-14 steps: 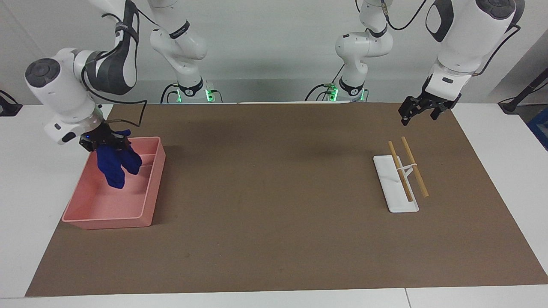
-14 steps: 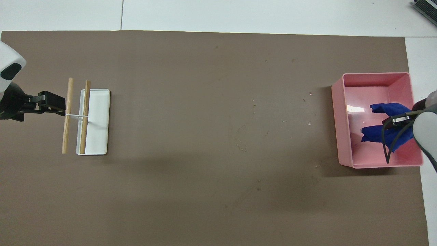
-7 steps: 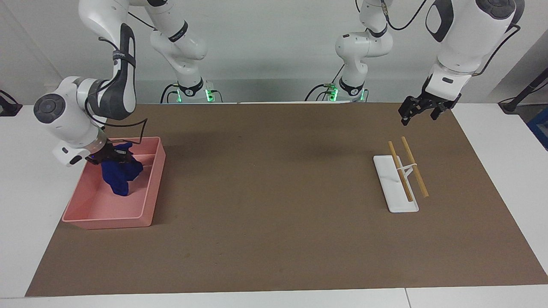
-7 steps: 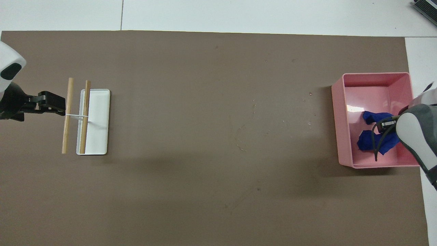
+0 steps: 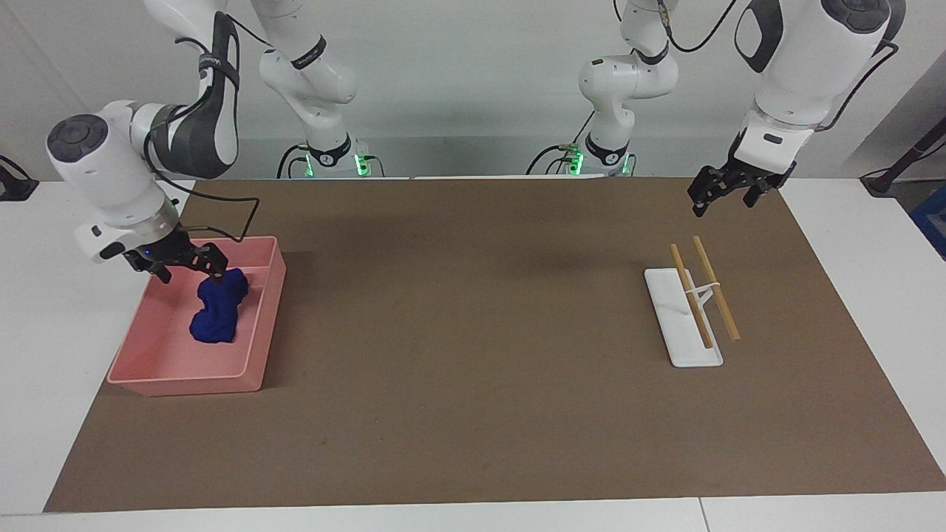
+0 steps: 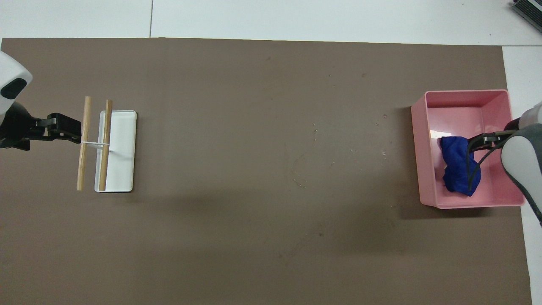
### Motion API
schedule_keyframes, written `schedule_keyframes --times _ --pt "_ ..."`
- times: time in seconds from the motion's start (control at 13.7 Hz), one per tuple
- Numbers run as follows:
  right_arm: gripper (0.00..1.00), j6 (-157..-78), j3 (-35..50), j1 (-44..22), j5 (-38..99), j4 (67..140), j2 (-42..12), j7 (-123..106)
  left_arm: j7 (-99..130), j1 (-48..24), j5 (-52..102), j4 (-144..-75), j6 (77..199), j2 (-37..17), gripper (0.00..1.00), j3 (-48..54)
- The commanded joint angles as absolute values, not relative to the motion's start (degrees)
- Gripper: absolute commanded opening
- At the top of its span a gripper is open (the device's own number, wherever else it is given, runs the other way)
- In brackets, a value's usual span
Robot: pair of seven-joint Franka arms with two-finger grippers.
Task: Wipe water with towel using both arms
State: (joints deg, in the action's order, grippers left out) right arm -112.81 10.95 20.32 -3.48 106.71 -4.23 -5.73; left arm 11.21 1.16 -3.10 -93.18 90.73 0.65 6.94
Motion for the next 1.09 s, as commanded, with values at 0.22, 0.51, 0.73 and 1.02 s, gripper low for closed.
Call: schedule_keyframes --times 0.22,0.51,0.73,1.02 --pt "1.0 -98.7 22.7 20.4 -1.9 95.2 -0.2 8.1 11.1 1.5 -2.5 -94.5 91.1 1.9 1.0 6.9" --pt "1.0 -96.0 24.0 20.4 -1.9 88.1 -0.4 8.6 11.1 1.5 -2.5 -94.5 91.1 1.9 1.0 6.9" --pt "1.0 -94.1 23.8 20.7 -1.6 87.5 0.2 8.6 11.1 1.5 -2.5 -94.5 91.1 1.9 1.0 6.9" --pt "1.0 -91.5 22.8 20.4 -1.8 86.0 0.1 9.8 11.1 1.5 -2.5 -94.5 91.1 1.9 1.0 6.9"
